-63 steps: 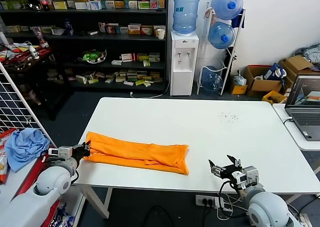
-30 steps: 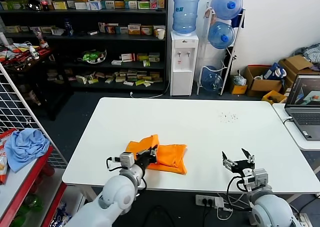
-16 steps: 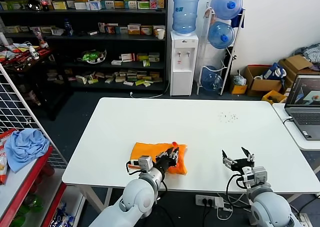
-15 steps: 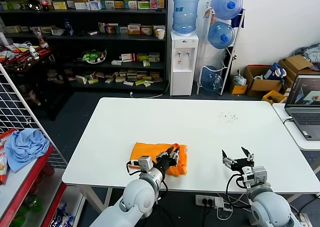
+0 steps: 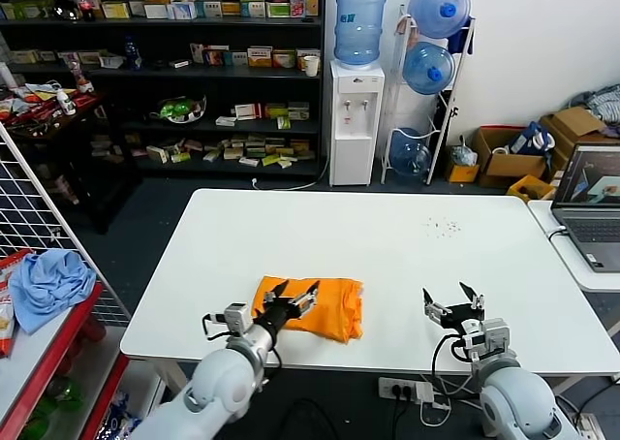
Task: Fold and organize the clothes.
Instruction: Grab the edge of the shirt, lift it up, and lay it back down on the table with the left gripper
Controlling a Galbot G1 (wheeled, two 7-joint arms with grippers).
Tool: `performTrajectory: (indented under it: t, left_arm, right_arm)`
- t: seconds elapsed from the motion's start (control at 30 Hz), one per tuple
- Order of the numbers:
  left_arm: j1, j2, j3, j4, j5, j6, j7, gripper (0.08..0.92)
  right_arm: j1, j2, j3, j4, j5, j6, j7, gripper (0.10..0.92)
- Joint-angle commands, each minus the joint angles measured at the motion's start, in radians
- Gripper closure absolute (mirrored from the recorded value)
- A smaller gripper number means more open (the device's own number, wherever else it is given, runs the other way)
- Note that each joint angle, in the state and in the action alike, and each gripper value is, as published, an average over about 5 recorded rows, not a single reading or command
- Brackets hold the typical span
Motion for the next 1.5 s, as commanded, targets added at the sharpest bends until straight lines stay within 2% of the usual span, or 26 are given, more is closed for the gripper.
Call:
performTrajectory:
  t: [0.03, 0.33, 0.53, 0.7, 0.8, 1.27, 1.37, 1.5]
  left_arm:
    - [-0.023, 0.189, -0.1, 0.121, -0.063, 0.106, 0.116, 0.179]
    - [-0.059, 0.129, -0.101, 0.222, -0.087, 0.152, 0.272, 0.177]
    - [-0.097, 0.086, -0.076, 0.29, -0.05, 0.154, 0.305, 0.177]
    - [-0.099, 0.072, -0.062, 0.293, -0.032, 0.163, 0.321, 0.185]
    - [-0.098, 0.069, -0.06, 0.288, -0.03, 0.165, 0.321, 0.242]
    - [-0.056, 0.088, -0.067, 0.188, -0.042, 0.15, 0.295, 0.648]
    - [-0.042, 0.116, -0.077, 0.151, -0.036, 0.142, 0.265, 0.734]
    - [-0.021, 0.2, -0.112, 0.127, -0.019, 0.141, 0.221, 0.817]
  right_arm:
    - [0.012, 0.001, -0.018, -0.015, -0.003, 0.002, -0.009, 0.203]
    - [0.0, -0.007, -0.005, -0.013, 0.002, 0.0, -0.01, 0.203]
    - [-0.019, -0.008, 0.014, -0.011, 0.009, 0.004, -0.011, 0.203]
    - [-0.024, -0.013, 0.025, -0.007, 0.019, 0.004, -0.01, 0.203]
    - [-0.019, -0.016, 0.026, -0.005, 0.026, 0.002, -0.007, 0.203]
    - [-0.001, -0.01, 0.012, 0.003, 0.034, -0.001, 0.002, 0.203]
    - [0.006, -0.006, 0.005, 0.002, 0.034, 0.002, 0.007, 0.203]
    - [0.017, -0.001, -0.009, 0.0, 0.034, 0.005, 0.015, 0.203]
